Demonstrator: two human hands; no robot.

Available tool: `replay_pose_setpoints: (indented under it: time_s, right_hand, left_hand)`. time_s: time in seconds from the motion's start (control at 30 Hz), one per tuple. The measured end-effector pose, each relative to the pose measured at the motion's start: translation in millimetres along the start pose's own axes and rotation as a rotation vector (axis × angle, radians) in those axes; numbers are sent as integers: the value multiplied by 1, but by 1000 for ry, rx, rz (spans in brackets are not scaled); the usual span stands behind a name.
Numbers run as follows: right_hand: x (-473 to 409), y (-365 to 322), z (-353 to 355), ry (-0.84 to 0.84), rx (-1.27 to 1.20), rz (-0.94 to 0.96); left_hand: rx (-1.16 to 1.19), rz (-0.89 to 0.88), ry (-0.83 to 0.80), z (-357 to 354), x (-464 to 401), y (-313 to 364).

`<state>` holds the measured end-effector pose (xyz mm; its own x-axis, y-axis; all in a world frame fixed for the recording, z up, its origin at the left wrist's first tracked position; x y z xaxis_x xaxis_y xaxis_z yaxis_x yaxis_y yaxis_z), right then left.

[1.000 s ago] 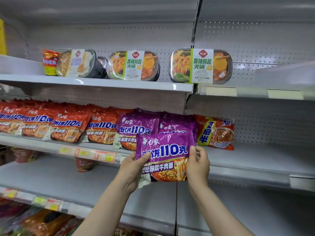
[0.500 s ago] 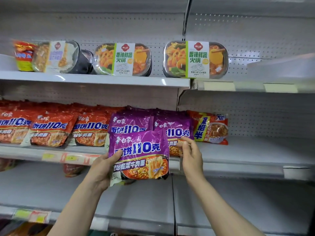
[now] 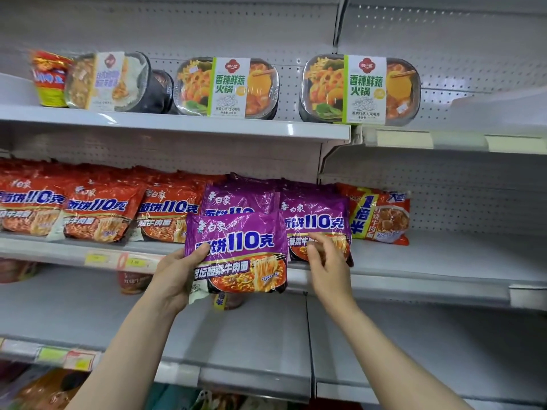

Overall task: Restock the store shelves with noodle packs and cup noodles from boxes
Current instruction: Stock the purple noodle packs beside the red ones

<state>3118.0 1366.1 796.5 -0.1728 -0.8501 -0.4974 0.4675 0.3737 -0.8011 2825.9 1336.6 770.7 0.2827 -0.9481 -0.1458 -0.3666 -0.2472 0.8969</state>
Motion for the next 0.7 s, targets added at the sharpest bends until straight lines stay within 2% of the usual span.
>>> replay_pose_setpoints:
  time_s: [0.43,0.7]
  right_hand:
    - [2,9,-26,24,319,103]
    - [-10,9,-36,-47,429,25]
  left_hand:
    - [-5,-29,-9,13,-13,-1]
    - [-5,-28,-11,10,-22,-6]
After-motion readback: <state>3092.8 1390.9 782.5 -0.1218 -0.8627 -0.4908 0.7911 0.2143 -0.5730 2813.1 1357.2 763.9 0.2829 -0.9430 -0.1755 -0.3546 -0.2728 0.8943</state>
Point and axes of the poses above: each hand's wrist, its own x-axis away from the middle knuckle, its own z-axis out of the back of the hand, y = z × x, the point moved 7 cm from there along -x, towards the middle knuckle, and after that the axes turned 8 degrees about -z, right-handed, at the moved point
